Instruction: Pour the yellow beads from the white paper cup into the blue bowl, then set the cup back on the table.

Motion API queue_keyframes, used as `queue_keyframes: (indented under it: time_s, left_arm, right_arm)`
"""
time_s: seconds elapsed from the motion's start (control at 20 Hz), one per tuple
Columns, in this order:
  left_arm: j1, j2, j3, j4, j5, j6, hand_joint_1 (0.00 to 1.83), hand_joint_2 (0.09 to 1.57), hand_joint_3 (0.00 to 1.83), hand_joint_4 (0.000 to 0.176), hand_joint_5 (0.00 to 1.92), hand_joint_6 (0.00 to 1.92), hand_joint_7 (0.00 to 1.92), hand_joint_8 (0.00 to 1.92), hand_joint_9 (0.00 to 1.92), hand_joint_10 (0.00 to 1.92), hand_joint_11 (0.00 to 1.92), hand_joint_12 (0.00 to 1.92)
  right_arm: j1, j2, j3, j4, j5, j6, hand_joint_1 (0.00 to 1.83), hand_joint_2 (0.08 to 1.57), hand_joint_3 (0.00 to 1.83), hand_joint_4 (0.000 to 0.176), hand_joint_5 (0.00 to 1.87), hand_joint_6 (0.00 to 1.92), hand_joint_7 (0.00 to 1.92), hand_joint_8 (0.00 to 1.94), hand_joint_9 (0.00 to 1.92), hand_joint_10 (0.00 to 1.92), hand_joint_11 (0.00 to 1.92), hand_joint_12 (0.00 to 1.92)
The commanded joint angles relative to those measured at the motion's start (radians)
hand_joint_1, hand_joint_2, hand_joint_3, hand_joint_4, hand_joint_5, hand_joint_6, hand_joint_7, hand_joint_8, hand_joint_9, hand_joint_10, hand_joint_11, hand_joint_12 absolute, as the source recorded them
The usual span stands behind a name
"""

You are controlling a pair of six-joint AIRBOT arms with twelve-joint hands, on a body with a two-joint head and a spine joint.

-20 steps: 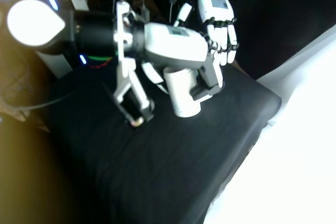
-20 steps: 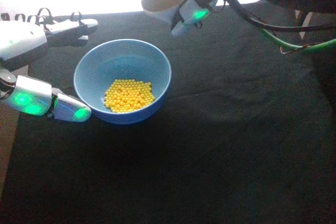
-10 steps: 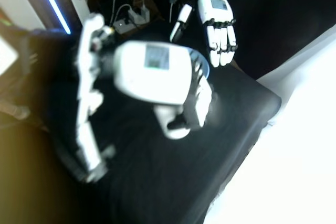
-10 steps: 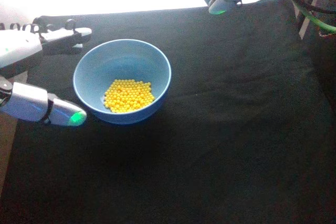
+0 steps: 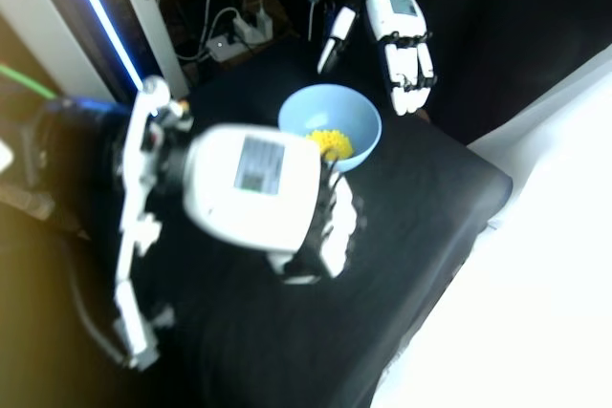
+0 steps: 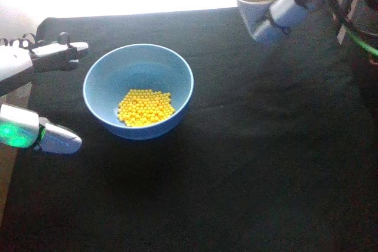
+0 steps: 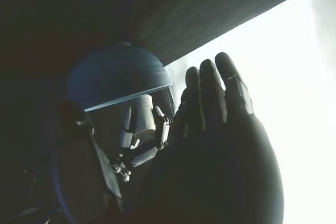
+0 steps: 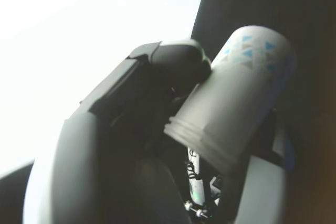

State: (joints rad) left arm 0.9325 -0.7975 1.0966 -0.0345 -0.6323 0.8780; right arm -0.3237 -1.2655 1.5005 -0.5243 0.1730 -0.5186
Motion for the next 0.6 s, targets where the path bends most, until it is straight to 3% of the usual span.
queue_keyframes:
  time_s: [0.0,0.05,0.15,0.25,0.4,0.5,0.55]
  left_arm:
    - [-0.004,0.011,-0.001,-0.026,-0.119,-0.003,0.65,0.84,0.00,0.000,0.07,0.00,0.32,0.00,0.29,0.01,0.00,0.66]
    - [0.001,0.015,-0.002,-0.031,-0.123,-0.003,0.67,0.85,0.00,0.000,0.07,0.00,0.31,0.00,0.29,0.01,0.00,0.65]
    - [0.024,0.024,-0.008,-0.053,-0.141,-0.003,0.66,0.85,0.00,0.000,0.08,0.00,0.31,0.00,0.28,0.00,0.00,0.62]
    - [0.028,0.025,-0.008,-0.055,-0.141,-0.003,0.62,0.85,0.00,0.000,0.08,0.00,0.31,0.00,0.29,0.00,0.00,0.64]
    - [0.040,0.025,-0.008,-0.061,-0.141,-0.003,0.60,0.84,0.00,0.000,0.08,0.00,0.31,0.00,0.29,0.00,0.00,0.66]
    - [0.044,0.025,-0.008,-0.066,-0.141,-0.003,0.61,0.85,0.00,0.000,0.09,0.00,0.32,0.01,0.30,0.01,0.00,0.66]
    - [0.044,0.025,-0.008,-0.066,-0.141,-0.003,0.62,0.85,0.00,0.000,0.07,0.00,0.30,0.00,0.29,0.00,0.00,0.62]
  right_arm:
    - [0.003,0.006,0.006,0.029,0.092,0.000,1.27,1.12,0.00,0.000,0.92,0.80,1.05,1.12,1.16,1.06,1.06,1.57]
    - [-0.005,0.010,0.006,0.036,0.092,0.000,1.26,1.13,0.00,0.000,0.90,0.83,1.04,1.14,1.17,1.07,1.05,1.56]
    - [-0.035,0.017,0.004,0.064,0.095,0.001,1.29,1.07,0.00,0.000,1.03,0.70,1.17,0.87,1.23,0.70,0.97,1.34]
    - [-0.046,0.018,0.004,0.073,0.102,0.001,1.29,1.06,0.00,0.000,1.05,0.67,1.17,0.88,1.22,0.70,0.93,1.40]
    - [-0.071,0.029,-0.008,0.097,0.130,0.001,1.26,1.07,0.00,0.000,1.02,0.81,1.13,0.86,1.19,0.56,0.85,1.35]
    - [-0.078,0.035,-0.012,0.109,0.136,0.001,1.27,1.11,0.00,0.000,0.97,0.72,1.06,1.10,1.08,1.06,0.83,1.68]
    - [-0.080,0.035,-0.012,0.110,0.136,0.001,1.28,1.10,0.00,0.000,0.99,0.71,1.06,1.10,1.03,1.04,0.81,1.62]
